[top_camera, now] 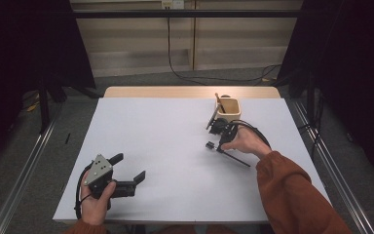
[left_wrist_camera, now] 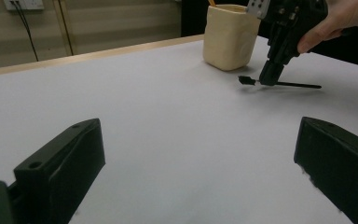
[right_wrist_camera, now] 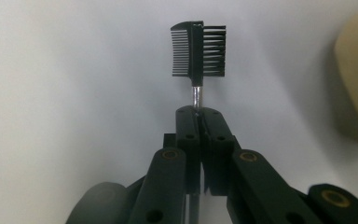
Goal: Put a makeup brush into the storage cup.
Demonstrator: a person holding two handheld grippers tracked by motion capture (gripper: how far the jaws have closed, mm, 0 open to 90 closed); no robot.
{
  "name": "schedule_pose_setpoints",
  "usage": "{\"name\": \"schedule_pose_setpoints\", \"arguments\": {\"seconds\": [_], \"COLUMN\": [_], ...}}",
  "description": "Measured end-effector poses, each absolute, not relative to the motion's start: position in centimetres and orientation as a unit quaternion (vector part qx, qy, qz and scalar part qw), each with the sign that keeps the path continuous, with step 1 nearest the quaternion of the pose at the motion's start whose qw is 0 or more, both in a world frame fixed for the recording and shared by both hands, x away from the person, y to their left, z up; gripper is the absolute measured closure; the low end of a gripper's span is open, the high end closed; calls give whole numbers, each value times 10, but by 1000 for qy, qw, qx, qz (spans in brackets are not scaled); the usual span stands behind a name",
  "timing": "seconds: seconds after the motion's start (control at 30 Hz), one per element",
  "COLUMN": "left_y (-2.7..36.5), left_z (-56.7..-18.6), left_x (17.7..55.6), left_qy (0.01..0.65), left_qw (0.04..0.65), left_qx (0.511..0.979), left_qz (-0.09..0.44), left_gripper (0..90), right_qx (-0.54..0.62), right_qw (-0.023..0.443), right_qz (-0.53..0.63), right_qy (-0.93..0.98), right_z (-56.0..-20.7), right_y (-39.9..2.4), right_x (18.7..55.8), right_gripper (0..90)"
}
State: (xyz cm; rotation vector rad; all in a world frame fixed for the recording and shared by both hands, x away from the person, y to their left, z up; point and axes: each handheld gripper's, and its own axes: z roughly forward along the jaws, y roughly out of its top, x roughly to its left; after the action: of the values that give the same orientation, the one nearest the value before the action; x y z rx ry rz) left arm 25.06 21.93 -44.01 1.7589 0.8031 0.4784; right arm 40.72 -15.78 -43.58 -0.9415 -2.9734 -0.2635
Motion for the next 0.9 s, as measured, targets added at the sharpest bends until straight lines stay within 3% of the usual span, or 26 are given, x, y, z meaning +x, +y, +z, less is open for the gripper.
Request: {"name": "schedule_pose_setpoints", "arguments": {"seconds": [0.67, 0.9], "left_y": [220, 220], "left_z": [-440, -440], "left_x": [250, 250], "left_qy": [344, 342], "left_qw": [546, 546], "left_qx": [737, 737], "left_qz": [203, 203], "left_gripper": [17, 17], "right_qx": [-345, -339], "right_qw": [7, -28], "right_qz": [-216, -290], "right_qy": [-913, -895], "right_z": [-413, -408], "right_y": [-189, -203], "right_x": [395, 386], "right_gripper": [864, 864]}}
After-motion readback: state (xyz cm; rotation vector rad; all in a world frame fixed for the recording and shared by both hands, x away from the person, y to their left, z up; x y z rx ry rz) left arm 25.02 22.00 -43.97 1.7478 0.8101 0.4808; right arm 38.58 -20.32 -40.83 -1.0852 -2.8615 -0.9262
